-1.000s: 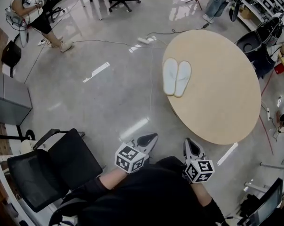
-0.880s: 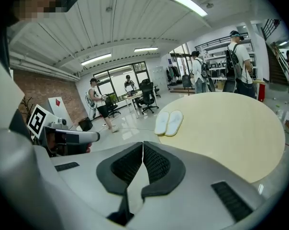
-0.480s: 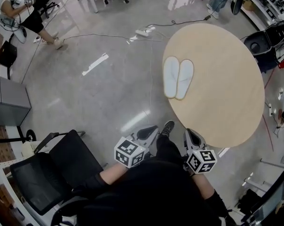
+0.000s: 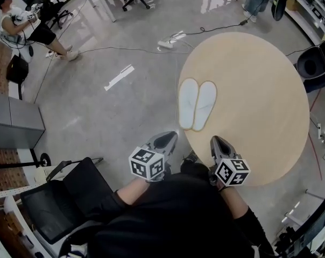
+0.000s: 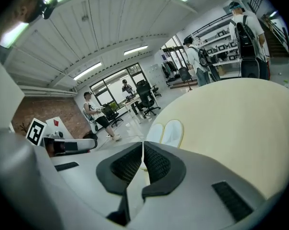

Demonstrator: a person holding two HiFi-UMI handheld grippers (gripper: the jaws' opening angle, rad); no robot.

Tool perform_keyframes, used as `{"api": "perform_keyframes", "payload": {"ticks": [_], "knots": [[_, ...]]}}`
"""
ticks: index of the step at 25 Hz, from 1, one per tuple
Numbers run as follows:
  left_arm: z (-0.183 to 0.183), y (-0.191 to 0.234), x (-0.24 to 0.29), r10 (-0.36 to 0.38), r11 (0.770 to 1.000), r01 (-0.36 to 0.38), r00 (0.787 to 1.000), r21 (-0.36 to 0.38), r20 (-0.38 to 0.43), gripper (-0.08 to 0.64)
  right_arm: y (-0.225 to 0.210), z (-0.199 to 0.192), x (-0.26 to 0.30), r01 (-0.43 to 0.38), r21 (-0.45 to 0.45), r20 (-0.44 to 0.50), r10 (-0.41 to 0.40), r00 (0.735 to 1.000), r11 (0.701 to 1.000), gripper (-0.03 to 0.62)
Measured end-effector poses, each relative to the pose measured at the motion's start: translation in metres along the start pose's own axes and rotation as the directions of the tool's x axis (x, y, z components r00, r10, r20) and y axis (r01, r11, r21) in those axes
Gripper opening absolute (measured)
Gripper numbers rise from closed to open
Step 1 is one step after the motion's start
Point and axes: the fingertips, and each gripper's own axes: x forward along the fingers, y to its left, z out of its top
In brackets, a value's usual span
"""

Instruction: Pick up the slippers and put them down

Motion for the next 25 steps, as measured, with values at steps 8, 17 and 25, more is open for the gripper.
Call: {"api": "perform_keyframes", "payload": {"ticks": [8, 17, 25], "knots": [[0.027, 0.007, 0.1, 0.052, 0.998, -0.052, 0.998, -0.026, -0.029, 0.061, -0.075, 0.034, 0.056, -0.047, 0.124, -0.029, 0.051, 0.998, 0.991, 0.092], [0.017, 0.073, 0.179, 0.101, 0.992, -0.114, 0.968, -0.045, -0.23, 0.201, -0.138, 0.028, 0.139, 0.035, 0.247, -0.115, -0.007, 0.993, 0.968, 0.144], [0.005, 0.116, 0.231, 0.069, 0.992, -0.103, 0.933, -0.079, -0.352, 0.199, -0.151, 0.023, 0.187, 0.104, 0.231, -0.185, -0.061, 0.981, 0.967, 0.144]]}}
